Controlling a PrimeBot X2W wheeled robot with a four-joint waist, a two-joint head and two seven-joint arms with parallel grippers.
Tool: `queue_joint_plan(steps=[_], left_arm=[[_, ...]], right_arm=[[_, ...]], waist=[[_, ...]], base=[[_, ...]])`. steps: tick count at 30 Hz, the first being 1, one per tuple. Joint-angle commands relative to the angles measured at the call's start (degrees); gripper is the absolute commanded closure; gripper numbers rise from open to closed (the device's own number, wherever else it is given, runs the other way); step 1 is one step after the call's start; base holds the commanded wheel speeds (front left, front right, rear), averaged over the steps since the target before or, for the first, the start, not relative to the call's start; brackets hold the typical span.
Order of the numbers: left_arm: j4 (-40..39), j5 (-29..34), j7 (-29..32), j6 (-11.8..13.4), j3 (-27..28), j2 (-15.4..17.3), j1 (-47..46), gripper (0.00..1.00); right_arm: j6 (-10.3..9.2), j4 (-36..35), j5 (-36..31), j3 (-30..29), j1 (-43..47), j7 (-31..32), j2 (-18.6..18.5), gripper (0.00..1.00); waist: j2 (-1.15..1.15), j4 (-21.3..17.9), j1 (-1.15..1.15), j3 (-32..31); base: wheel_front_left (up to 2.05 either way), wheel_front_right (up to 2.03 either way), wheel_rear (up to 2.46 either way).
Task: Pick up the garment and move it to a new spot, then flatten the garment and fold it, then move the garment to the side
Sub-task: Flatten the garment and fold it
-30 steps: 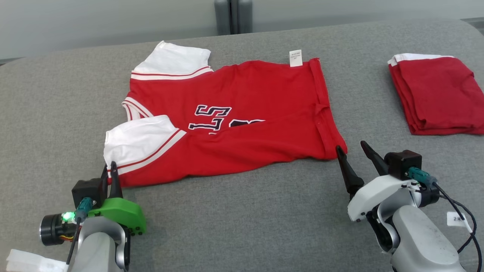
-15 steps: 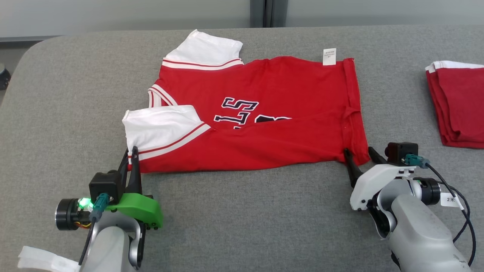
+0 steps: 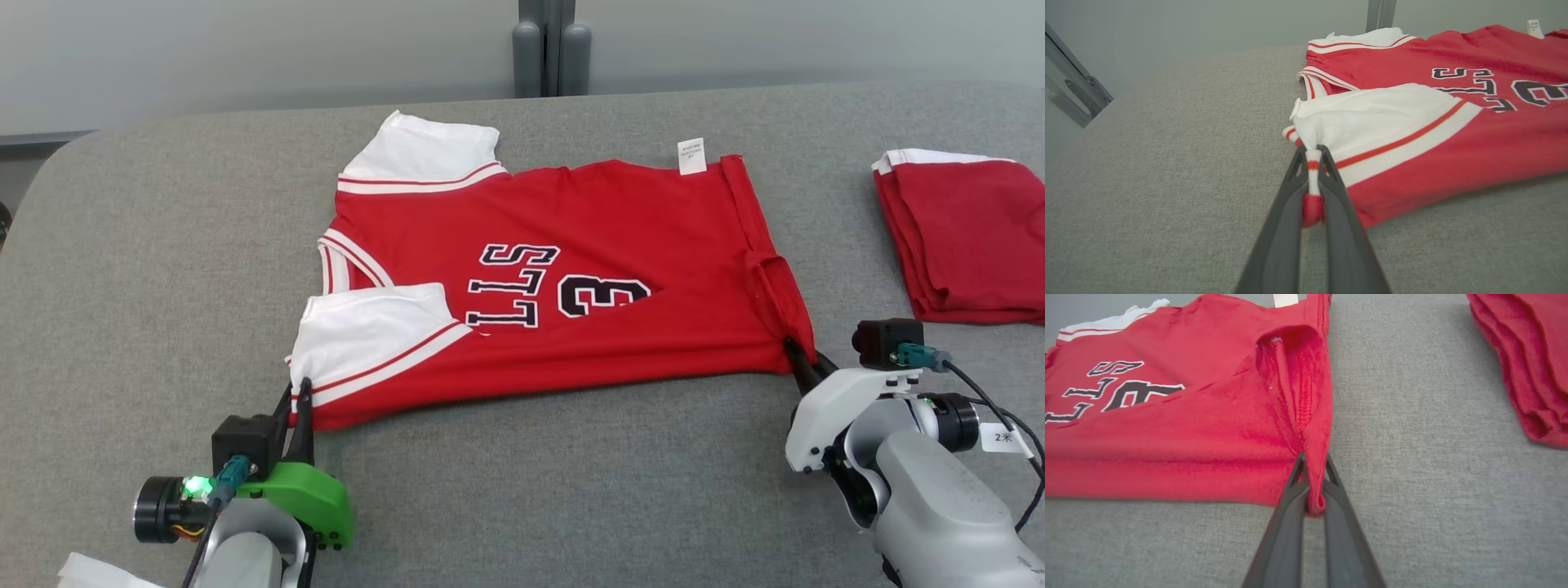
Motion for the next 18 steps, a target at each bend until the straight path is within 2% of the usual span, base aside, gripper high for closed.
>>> queue_joint_plan(steps=[1, 10, 14, 18], left_arm=[[0.23, -0.13, 0.01, -0.25, 0.23, 0.83, 1.00, 1.00], [0.88, -1.09, 0.92, -3.13, -2.07, 1.85, 4.85, 1.00], [-0.85, -1.95, 2.38, -4.03, -3.36, 2.31, 7.25, 1.00], [-3.42, -2.92, 3.36, -4.31, -3.68, 2.76, 8.91, 1.00]], right_arm=[[-0.12, -0.81, 1.29, 0.51, 1.31, 0.50, -1.19, 1.00], [-0.12, -11.42, 12.99, 3.94, 8.59, 10.73, -7.09, 1.00], [-0.12, -16.93, 16.75, 2.72, 13.15, 14.47, -9.51, 1.00], [-0.12, -20.75, 17.92, 0.82, 16.98, 17.31, -10.05, 1.00]], waist=[[0.00, -0.54, 0.00, -1.13], [0.00, -1.14, 0.00, -4.69], [0.00, -1.54, 0.00, -5.43], [0.00, -2.15, 0.00, -5.25]], base=[[0.00, 0.00, 0.00], [0.00, 0.00, 0.00], [0.00, 0.00, 0.00], [0.00, 0.00, 0.00]])
